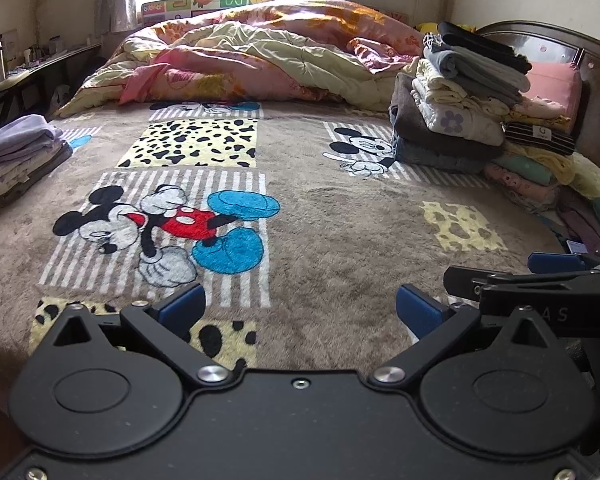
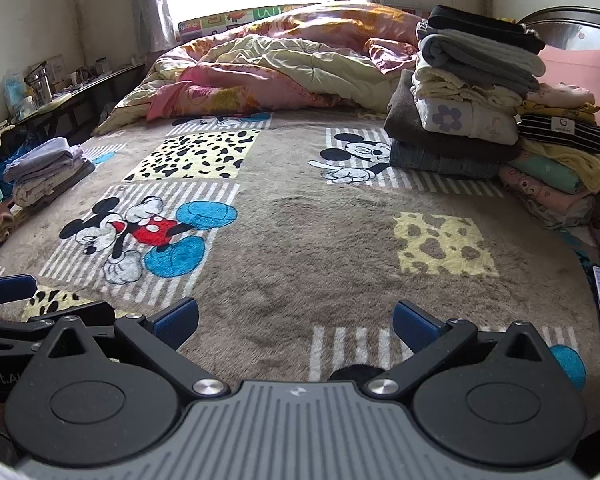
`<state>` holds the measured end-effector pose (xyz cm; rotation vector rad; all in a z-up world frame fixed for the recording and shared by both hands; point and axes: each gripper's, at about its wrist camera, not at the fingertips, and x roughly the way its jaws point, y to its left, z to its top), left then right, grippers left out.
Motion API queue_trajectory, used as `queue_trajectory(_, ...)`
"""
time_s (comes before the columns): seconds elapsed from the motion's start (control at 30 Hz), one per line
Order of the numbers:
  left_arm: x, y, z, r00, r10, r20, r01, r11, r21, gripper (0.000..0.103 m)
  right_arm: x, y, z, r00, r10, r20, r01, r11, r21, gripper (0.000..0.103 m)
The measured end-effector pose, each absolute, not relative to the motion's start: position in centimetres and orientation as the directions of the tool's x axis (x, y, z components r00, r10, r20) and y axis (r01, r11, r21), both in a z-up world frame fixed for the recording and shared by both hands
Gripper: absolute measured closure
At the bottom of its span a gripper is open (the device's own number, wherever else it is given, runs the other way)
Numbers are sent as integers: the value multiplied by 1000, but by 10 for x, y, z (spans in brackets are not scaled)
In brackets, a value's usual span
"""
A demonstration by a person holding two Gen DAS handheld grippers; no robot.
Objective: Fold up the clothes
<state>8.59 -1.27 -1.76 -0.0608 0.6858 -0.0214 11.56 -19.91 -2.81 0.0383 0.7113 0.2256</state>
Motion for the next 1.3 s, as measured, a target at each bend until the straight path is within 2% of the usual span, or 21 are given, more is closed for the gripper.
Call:
queue_trajectory(0.23,122,-25,-21,759,-42,-649,10,999,-53,1,148,-211,-36,732,220,-645,-209,973,96,0)
queue_trajectory(0.4,150,-39,-8,783,-49,-620,38,999,-30,1,173,-229,-31,749,221,-625,-178,975,132,0)
queue_trajectory(0.57,182,-58,11,831,-90,-549,87,996,-31,1,201,-262,-16,793,232,-563,-148,970,192,0)
queue_trajectory(0.7,213,-80,27,870,-95,-483,120,993,21,1,223,-289,-4,828,234,-510,-124,963,240,0)
queue_trajectory(0.8,245,-97,39,844,-117,-524,168,984,52,1,243,-319,-2,863,200,-465,-79,960,267,0)
queue_trajectory(0.9,273,-120,48,851,-115,-512,204,971,121,1,265,-351,-3,889,167,-427,-35,953,301,0)
queue_trajectory(1.07,321,-151,52,848,-189,-496,269,958,96,1,309,-399,-23,882,192,-430,-2,915,403,0)
queue_trajectory(1.17,343,-175,54,869,-250,-426,318,943,96,1,317,-425,-40,903,149,-404,47,899,435,0)
queue_trajectory(1.3,379,-210,59,860,-328,-390,388,918,84,3,321,-463,-59,908,128,-399,95,864,494,0)
